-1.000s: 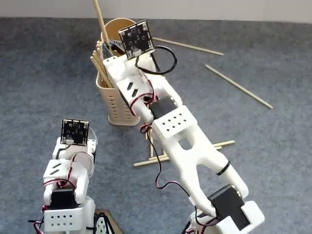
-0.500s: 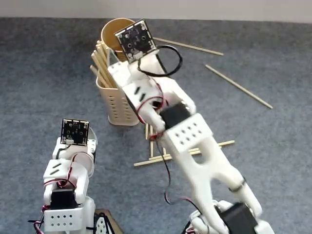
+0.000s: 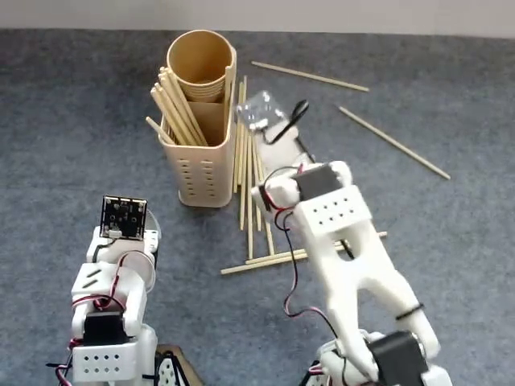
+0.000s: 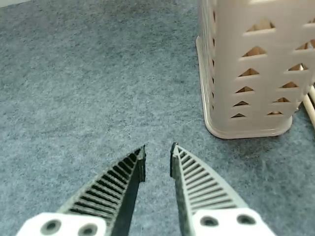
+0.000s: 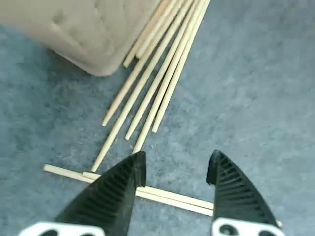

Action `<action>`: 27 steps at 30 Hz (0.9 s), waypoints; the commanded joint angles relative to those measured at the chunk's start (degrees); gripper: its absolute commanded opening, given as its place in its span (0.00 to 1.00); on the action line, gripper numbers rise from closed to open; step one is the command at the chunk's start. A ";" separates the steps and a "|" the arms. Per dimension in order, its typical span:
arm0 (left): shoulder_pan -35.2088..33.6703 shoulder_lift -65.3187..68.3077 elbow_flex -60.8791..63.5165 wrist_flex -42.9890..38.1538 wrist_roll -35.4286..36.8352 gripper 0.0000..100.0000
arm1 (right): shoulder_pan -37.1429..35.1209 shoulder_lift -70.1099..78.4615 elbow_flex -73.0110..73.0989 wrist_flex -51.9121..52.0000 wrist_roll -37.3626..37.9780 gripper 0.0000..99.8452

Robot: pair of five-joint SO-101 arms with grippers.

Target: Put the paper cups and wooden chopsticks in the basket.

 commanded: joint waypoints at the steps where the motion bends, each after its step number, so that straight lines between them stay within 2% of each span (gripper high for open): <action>1: 0.57 -0.22 -0.48 -0.70 -0.79 0.11 | 0.48 3.56 3.38 -9.36 -1.14 0.21; 5: 0.57 -0.22 -0.57 -0.62 -0.79 0.11 | 0.40 9.71 5.23 -18.15 -1.14 0.21; 10: 0.66 -0.22 -0.57 -0.62 -0.88 0.11 | 0.31 16.31 5.05 -24.40 -1.14 0.21; 20: 0.66 -0.22 -0.57 -0.62 -0.88 0.11 | 0.75 23.87 5.05 -26.51 -0.79 0.20; 22: 0.66 -0.22 -0.57 -0.62 -0.88 0.11 | 1.89 24.31 5.05 -26.42 -0.79 0.16; 25: 0.66 -0.22 -0.57 -0.62 -0.88 0.11 | 5.32 24.22 4.97 -26.42 -1.05 0.01; 27: 0.66 -0.22 -0.57 -0.62 -0.88 0.11 | 7.87 24.22 4.97 -26.42 -1.05 0.01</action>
